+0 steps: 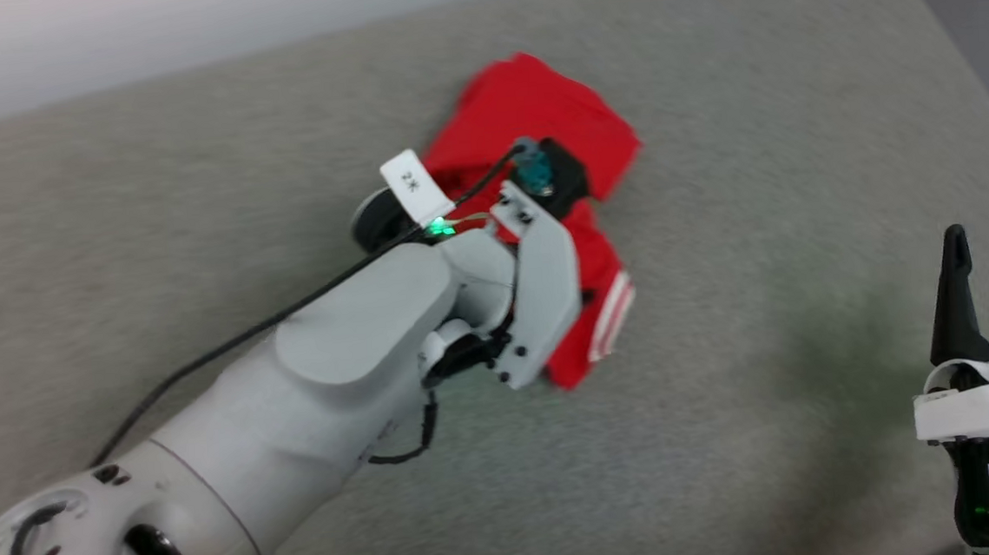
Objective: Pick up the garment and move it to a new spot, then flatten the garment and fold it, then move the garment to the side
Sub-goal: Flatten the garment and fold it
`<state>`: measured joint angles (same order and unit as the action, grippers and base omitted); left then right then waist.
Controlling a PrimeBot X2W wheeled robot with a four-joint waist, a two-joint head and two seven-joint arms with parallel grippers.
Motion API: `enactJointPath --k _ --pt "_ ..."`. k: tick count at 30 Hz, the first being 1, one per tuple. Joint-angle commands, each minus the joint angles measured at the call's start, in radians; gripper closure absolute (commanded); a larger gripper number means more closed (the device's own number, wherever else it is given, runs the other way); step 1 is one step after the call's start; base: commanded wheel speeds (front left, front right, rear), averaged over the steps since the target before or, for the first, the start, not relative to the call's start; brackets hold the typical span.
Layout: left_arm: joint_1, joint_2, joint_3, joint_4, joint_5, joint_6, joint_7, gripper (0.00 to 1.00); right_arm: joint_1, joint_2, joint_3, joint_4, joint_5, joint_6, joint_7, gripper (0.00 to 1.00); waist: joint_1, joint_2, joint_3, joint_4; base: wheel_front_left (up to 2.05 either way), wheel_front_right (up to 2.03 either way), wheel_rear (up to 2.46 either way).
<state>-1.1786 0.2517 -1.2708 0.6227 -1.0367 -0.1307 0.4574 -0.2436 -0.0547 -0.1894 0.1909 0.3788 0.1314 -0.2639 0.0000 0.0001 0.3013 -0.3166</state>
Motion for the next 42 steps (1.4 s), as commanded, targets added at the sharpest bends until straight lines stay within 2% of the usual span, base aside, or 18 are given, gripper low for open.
enactJointPath --k 1,5,6,7,8,9,13,18,21,27,30,35,36,37,38,40,41,42 --pt "0.003 -0.005 -0.004 0.036 0.020 0.001 -0.002 0.00 -0.017 0.004 0.007 0.005 0.018 -0.001 -0.001 0.00 0.0000 -0.0001 0.096 -0.118 0.00 0.00 0.00" --pt "0.030 -0.010 -0.010 0.126 0.053 0.001 0.005 0.00 -0.019 0.004 0.021 0.016 0.036 -0.001 -0.001 0.00 0.0000 -0.0001 0.093 -0.140 0.00 0.00 0.00" --pt "0.036 -0.009 -0.011 0.136 0.060 0.001 0.006 0.09 -0.019 0.004 0.021 0.017 0.038 -0.001 -0.001 0.00 0.0000 -0.0001 0.092 -0.142 0.00 0.00 0.00" --pt "0.045 -0.006 -0.012 0.144 0.065 0.001 0.007 0.53 -0.018 0.004 0.021 0.018 0.039 -0.001 -0.001 0.00 0.0000 -0.0001 0.088 -0.142 0.00 0.00 0.00" --pt "0.053 -0.005 -0.013 0.147 0.067 0.001 0.008 0.84 -0.015 0.004 0.020 0.018 0.038 -0.001 -0.001 0.00 0.0000 -0.0001 0.083 -0.139 0.00 0.00 0.00" --pt "0.059 -0.006 -0.015 0.149 0.063 0.001 0.006 1.00 -0.012 0.004 0.018 0.018 0.037 -0.001 -0.001 0.00 0.0000 -0.0001 0.079 -0.134 0.00 0.00 0.00" --pt "0.047 -0.010 -0.015 0.132 0.031 0.001 -0.042 1.00 0.002 0.004 0.013 0.015 0.023 -0.001 -0.001 0.00 0.0000 -0.0001 0.055 -0.095 0.00 0.00 0.00" --pt "0.024 0.004 0.031 0.114 -0.055 0.001 -0.179 1.00 0.016 0.003 0.013 0.006 -0.008 -0.001 -0.001 0.00 0.0000 -0.0001 0.009 -0.025 0.00 0.00 0.00" --pt "0.047 0.039 0.084 0.091 -0.122 0.001 -0.264 1.00 0.028 0.003 0.016 0.000 -0.026 -0.001 -0.001 0.00 0.0000 -0.0001 -0.018 0.015 0.00 0.00 0.00" --pt "0.148 0.152 0.211 0.042 -0.280 0.001 -0.391 1.00 0.046 0.003 0.014 -0.013 -0.058 -0.001 -0.001 0.00 0.0000 -0.0001 -0.052 0.081 0.00 0.00 0.00" --pt "0.223 0.203 0.270 0.061 -0.353 0.001 -0.441 1.00 0.052 -0.002 0.010 -0.016 -0.064 -0.001 0.000 0.00 0.0000 -0.0001 -0.056 0.102 0.00 0.00 0.00" --pt "0.337 0.242 0.336 0.150 -0.448 0.003 -0.487 1.00 0.049 -0.016 0.007 -0.021 -0.061 -0.001 -0.001 0.00 0.0000 -0.0001 -0.051 0.119 0.00 0.00 0.00" --pt "0.348 0.250 0.338 0.169 -0.446 0.003 -0.495 0.96 0.048 -0.020 0.006 -0.022 -0.061 -0.001 -0.001 0.00 0.0000 -0.0001 -0.049 0.120 0.00 0.00 0.00" --pt "0.358 0.255 0.337 0.185 -0.447 0.003 -0.499 0.85 0.048 -0.022 0.005 -0.023 -0.060 -0.001 -0.001 0.00 0.0000 -0.0001 -0.048 0.122 0.00 0.00 0.00" --pt "0.367 0.255 0.336 0.195 -0.449 0.002 -0.499 0.78 0.049 -0.024 0.004 -0.024 -0.060 -0.001 -0.001 0.00 0.0000 -0.0001 -0.047 0.124 0.00 0.00 0.00" --pt "0.366 0.261 0.333 0.207 -0.444 0.002 -0.503 0.55 0.054 -0.029 -0.002 -0.027 -0.059 -0.001 -0.001 0.00 0.0000 -0.0001 -0.046 0.129 0.00 0.00 0.00" --pt "0.356 0.270 0.323 0.207 -0.425 0.001 -0.506 0.41 0.057 -0.032 -0.005 -0.028 -0.059 -0.001 -0.001 0.00 0.0000 -0.0001 -0.045 0.132 0.00 0.00 0.00" --pt "0.345 0.280 0.313 0.205 -0.409 0.001 -0.509 0.09 0.057 -0.032 -0.007 -0.028 -0.059 -0.001 -0.001 0.00 0.0000 -0.0001 -0.044 0.135 0.00 0.00 0.00"
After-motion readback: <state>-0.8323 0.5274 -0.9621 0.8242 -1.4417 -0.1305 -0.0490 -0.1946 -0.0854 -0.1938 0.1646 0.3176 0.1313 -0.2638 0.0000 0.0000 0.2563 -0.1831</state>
